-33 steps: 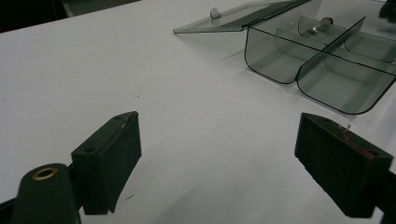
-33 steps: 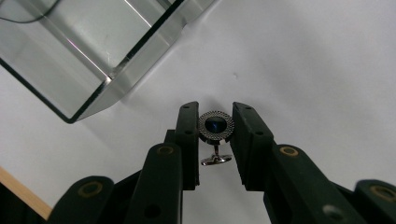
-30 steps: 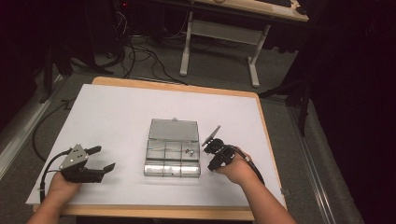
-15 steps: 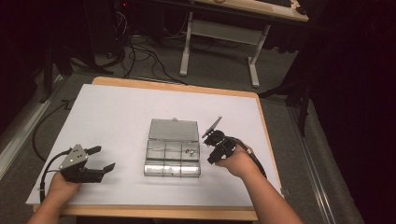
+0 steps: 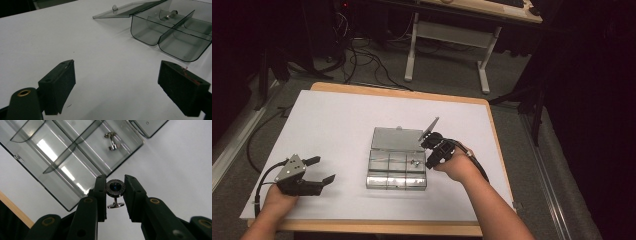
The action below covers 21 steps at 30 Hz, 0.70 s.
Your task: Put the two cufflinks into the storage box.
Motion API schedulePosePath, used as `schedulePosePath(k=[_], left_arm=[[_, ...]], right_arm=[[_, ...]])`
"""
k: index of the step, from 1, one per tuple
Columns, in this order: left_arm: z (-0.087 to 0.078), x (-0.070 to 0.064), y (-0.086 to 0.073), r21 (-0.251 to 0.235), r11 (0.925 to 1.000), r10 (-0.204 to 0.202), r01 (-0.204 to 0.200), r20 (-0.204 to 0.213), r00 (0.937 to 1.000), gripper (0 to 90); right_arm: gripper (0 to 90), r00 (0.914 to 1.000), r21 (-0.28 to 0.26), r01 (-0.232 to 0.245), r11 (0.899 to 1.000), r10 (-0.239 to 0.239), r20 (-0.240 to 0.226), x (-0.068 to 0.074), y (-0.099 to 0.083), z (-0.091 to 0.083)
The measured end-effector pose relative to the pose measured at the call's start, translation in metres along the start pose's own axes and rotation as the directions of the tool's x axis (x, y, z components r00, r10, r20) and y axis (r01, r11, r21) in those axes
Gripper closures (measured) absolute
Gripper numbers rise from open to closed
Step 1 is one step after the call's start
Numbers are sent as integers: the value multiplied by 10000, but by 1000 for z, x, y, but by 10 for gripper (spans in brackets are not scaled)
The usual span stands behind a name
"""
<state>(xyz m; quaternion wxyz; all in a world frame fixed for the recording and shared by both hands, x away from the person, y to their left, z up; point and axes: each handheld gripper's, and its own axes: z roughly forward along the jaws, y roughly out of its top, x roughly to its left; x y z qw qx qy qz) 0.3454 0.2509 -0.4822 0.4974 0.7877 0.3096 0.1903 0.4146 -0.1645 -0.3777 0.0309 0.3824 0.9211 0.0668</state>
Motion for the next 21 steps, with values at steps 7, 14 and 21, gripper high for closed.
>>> schedulePosePath(k=[7, 14, 21], left_arm=[[0, 0, 0, -1, 10000, 28, -28, -13, 10000, 149], [0, 0, 0, -13, 10000, -2, 2, 1, 10000, 149], [0, 0, 0, -32, 10000, -13, 13, -11, 10000, 149]], right_arm=[[739, 9999, 32, 120, 9999, -119, -100, 5, 12, 7], [739, 9993, 10, 303, 9995, -303, -209, 9, 24, 15], [739, 9987, 63, 396, 9992, -394, -315, 10, 32, 25]])
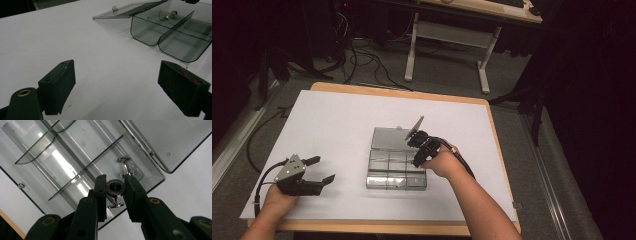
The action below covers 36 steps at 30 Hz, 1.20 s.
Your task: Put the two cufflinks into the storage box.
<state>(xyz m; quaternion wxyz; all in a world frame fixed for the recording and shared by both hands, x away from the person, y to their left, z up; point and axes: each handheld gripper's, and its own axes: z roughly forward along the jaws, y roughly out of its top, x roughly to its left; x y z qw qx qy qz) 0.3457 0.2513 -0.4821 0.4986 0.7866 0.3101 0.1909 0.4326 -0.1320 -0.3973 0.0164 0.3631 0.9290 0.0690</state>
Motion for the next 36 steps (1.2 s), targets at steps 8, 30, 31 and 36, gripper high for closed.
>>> schedulePosePath(k=[8, 30, 31, 36], left_arm=[[0, 0, 0, 11, 10000, 20, -20, 4, 10000, 149], [0, 0, 0, 22, 10000, 30, -30, 32, 10000, 149], [0, 0, 0, 22, 10000, 30, -30, 31, 10000, 150], [0, 0, 0, 25, 10000, 28, -28, 36, 10000, 149]], right_arm=[[739, 10000, 25, 72, 10000, -72, -5, 1, 7, 8], [738, 10000, 367, 13, 9993, -13, -7, -1, 18, 35], [738, 10000, 400, -51, 9992, 51, 18, 0, 17, 36], [734, 10000, 425, -16, 9991, 17, -17, 1, 17, 43]])
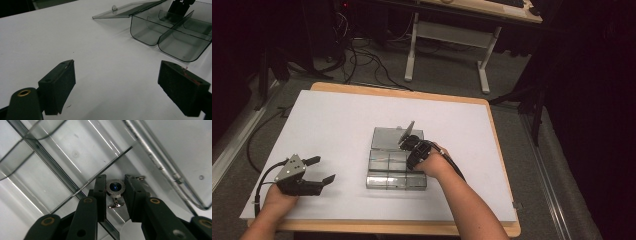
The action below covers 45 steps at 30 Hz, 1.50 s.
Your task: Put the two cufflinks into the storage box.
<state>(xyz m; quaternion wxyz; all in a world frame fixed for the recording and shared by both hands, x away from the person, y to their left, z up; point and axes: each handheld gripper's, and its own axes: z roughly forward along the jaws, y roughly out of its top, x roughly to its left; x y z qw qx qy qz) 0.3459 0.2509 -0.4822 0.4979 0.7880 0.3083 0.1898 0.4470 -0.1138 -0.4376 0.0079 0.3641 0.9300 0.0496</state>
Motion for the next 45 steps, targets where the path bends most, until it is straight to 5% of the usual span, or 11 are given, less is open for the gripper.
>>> schedulePosePath(k=[11, 25, 45], left_arm=[[0, 0, 0, 13, 10000, 7, -7, 5, 10000, 149], [0, 0, 0, 38, 10000, 32, -32, -23, 10000, 149], [0, 0, 0, 13, 10000, 7, -7, 17, 10000, 149]], right_arm=[[689, 9999, -94, -68, 9999, 67, -113, 0, -2, -4], [674, 9999, -680, 159, 9976, -159, 11, 3, -3, -36], [629, 9997, -854, 151, 9962, -133, 215, 1, -11, -49]])
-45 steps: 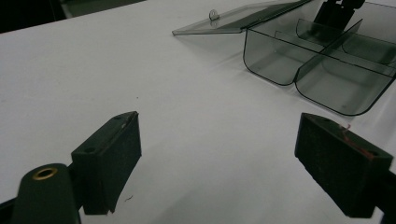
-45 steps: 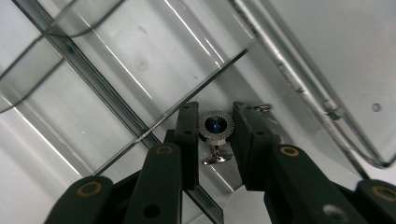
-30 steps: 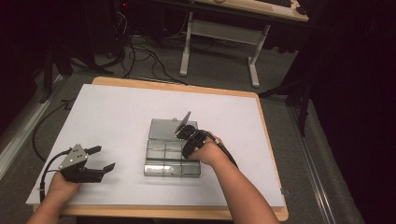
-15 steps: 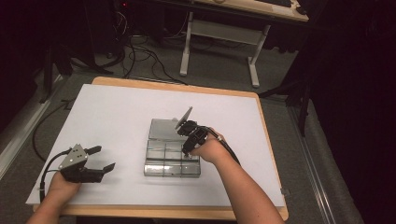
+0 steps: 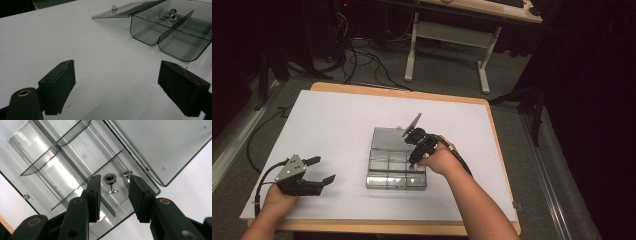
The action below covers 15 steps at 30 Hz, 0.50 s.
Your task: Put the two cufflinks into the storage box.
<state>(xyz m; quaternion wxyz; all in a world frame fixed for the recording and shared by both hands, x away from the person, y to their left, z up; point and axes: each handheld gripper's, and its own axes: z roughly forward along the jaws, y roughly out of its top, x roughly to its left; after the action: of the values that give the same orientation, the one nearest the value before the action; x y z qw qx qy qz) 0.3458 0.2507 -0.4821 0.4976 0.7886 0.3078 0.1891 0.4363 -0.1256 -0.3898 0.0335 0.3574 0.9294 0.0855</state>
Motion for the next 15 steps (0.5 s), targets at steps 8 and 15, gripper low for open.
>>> schedulePosePath(k=[8, 15], left_arm=[[0, 0, 0, -12, 10000, -15, 15, -19, 10000, 149], [0, 0, 0, -4, 10000, -5, 5, -22, 10000, 149]], right_arm=[[626, 9998, -178, -143, 9997, 145, 98, -5, -12, -9], [623, 9979, -141, -628, 9979, 630, 176, -10, -24, -18]])
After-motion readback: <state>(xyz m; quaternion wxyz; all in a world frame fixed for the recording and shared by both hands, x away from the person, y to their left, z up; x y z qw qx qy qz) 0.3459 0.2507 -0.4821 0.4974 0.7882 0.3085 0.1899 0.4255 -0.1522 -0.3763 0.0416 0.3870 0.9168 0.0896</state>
